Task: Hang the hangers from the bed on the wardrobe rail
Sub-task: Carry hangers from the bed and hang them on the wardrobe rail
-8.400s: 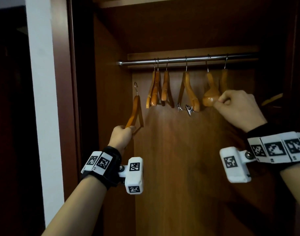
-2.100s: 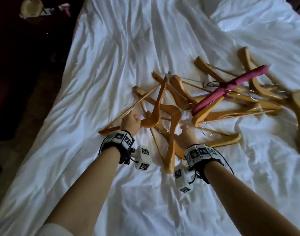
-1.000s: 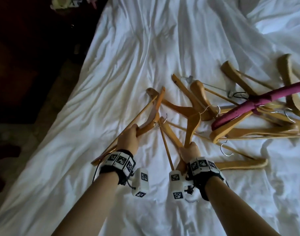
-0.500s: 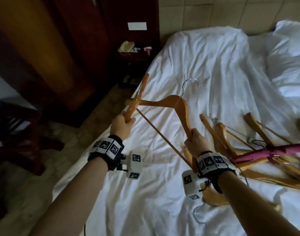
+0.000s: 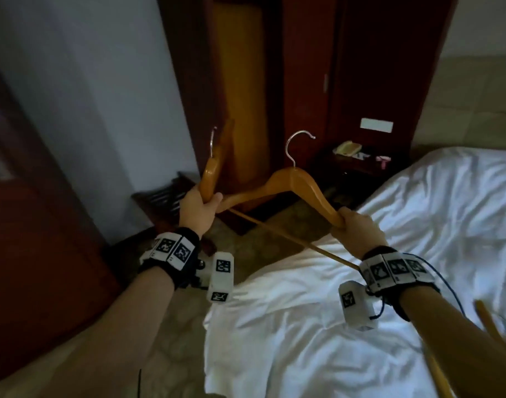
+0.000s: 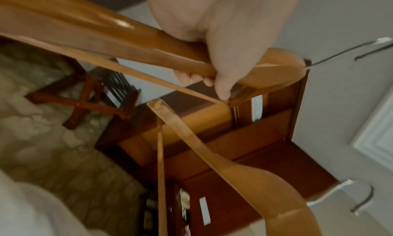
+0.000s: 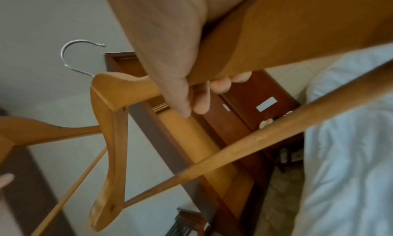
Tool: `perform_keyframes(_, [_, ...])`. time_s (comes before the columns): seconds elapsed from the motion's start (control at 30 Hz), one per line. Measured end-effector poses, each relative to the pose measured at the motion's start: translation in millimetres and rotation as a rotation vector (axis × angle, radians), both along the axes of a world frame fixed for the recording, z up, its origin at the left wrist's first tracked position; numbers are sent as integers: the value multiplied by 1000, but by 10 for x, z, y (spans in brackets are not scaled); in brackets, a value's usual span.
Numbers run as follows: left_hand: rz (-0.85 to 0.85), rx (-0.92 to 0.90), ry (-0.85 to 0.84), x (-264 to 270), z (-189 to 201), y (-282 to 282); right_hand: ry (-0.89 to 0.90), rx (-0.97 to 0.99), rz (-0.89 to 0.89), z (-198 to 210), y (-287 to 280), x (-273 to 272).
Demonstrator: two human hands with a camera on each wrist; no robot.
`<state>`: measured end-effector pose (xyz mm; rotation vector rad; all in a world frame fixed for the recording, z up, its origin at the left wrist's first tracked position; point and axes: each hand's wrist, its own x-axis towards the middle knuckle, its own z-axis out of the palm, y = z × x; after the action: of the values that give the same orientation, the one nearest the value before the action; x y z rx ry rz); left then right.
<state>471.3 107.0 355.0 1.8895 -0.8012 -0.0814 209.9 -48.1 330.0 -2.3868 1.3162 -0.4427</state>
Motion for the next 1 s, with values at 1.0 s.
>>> perform_keyframes(1.0, [99,334,427,2569,-30,5548,307,-205,1084,530,4216,4802])
